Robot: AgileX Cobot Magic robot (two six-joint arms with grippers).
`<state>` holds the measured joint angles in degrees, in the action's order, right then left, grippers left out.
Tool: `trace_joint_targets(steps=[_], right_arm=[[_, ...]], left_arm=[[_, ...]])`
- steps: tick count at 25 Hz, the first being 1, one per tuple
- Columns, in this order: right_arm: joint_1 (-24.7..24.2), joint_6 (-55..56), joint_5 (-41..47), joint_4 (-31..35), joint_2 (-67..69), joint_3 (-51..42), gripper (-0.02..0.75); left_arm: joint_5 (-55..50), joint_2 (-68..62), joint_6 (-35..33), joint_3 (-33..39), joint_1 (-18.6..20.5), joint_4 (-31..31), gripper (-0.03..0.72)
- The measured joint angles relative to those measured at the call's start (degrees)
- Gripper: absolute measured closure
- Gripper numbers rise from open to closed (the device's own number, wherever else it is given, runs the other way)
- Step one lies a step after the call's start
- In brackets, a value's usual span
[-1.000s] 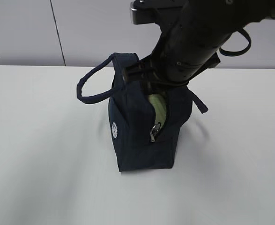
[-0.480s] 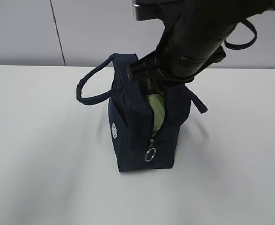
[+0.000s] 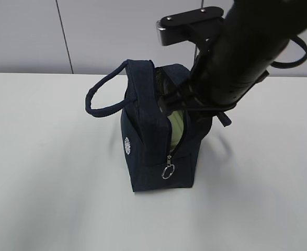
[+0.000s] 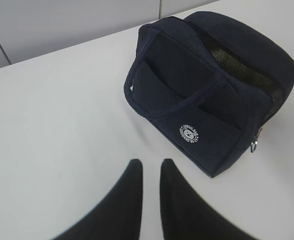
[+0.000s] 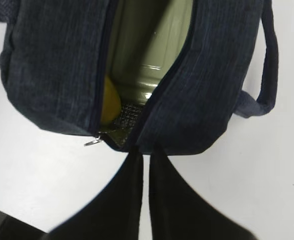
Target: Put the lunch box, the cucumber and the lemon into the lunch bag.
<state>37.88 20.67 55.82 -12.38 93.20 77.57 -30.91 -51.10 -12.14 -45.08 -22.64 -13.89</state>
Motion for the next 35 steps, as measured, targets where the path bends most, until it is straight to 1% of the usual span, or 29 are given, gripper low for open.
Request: trace_joint_targets(steps=[6, 9, 11, 16, 18, 23, 28, 31, 35], right_arm=[[0.0, 0.0, -13.42, 6.13, -7.18, -12.07, 0.695], [0.14, 0.0, -18.63, 8.36, -7.86, -16.58, 0.66], [1.08, 0.0, -21.74, 9.05, -7.86, -19.34, 0.601], [2.56, 1.69, -28.16, 10.17, -7.86, -24.28, 0.368], [2.65, 2.31, -29.47, 10.16, -6.69, -24.69, 0.328], [2.65, 5.16, -34.37, 10.39, -1.74, -24.69, 0.305], [2.65, 6.49, -36.59, 10.49, 2.74, -24.71, 0.304], [1.67, 8.19, -37.79, 10.49, 3.19, -24.71, 0.304], [-1.31, 9.48, -38.15, 10.49, 3.19, -24.71, 0.304]], left_arm=[[0.0, 0.0, 0.0, 0.0, 0.0, 0.0, 0.63], [0.0, 0.0, 0.0, 0.0, 0.0, 0.0, 0.63], [0.0, 0.0, 0.0, 0.0, 0.0, 0.11, 0.63], [0.0, -0.12, 0.0, 0.0, 0.0, 0.49, 0.63], [0.0, -0.36, 0.0, 0.0, 0.0, 0.51, 0.63], [0.0, -0.43, 0.0, 0.0, 0.0, 0.61, 0.63], [0.0, -0.43, 0.0, 0.0, 0.0, 0.87, 0.63], [0.0, -0.43, 0.0, 0.0, 0.0, 0.87, 0.63], [0.0, -0.43, 0.0, 0.0, 0.0, 0.87, 0.63]])
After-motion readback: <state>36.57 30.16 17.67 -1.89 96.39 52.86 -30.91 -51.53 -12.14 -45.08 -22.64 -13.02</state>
